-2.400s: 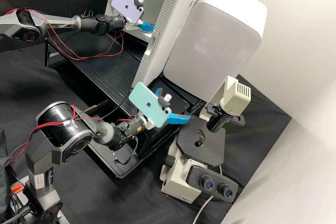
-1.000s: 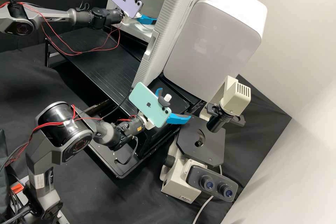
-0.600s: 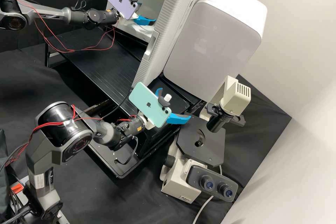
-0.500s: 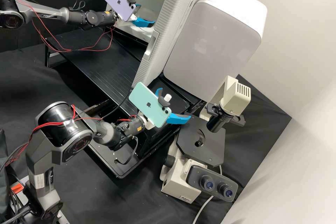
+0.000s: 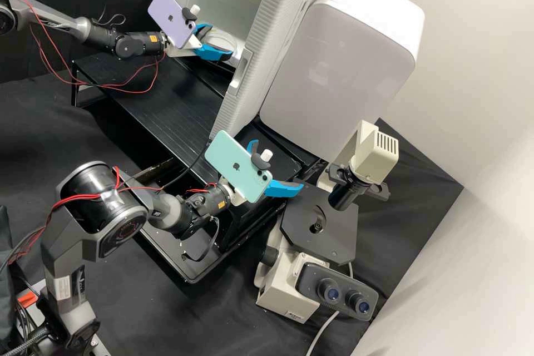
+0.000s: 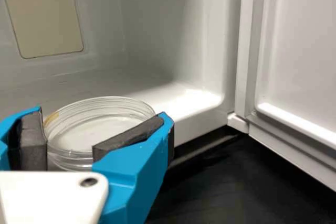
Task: Take the petri dish out of the incubator
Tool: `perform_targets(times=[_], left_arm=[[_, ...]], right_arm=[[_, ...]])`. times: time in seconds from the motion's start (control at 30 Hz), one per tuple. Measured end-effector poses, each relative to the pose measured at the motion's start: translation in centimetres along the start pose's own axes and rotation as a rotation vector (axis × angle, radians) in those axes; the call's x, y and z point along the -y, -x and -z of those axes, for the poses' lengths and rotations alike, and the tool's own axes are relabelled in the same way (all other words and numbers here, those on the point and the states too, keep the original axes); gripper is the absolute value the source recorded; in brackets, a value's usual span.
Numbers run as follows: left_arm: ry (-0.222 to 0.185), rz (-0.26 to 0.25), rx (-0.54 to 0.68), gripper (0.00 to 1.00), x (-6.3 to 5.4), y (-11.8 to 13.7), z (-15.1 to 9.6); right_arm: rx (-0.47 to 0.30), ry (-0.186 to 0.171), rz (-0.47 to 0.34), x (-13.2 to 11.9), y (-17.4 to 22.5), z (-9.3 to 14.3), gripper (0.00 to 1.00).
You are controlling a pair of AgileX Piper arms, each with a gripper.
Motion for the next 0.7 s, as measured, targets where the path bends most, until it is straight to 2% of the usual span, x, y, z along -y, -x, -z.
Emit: perform_targets(times=[0.07, 0.53, 0.7], left_arm=[[-0.009, 0.005, 0.007, 0.0, 0.4, 0.3, 0.1], [-0.008, -0.009, -0.009, 0.0, 0.3, 0.3, 0.8], [0.043, -0.029, -0.03, 0.0, -0.7, 0.0, 0.9]], right_arm=[[0.0, 0.0, 0.0, 0.0, 0.0, 0.0, 1.0], [0.0, 0.0, 0.0, 0.0, 0.0, 0.0, 1.0], [0.0, 0.0, 0.0, 0.0, 0.0, 0.0, 1.0]])
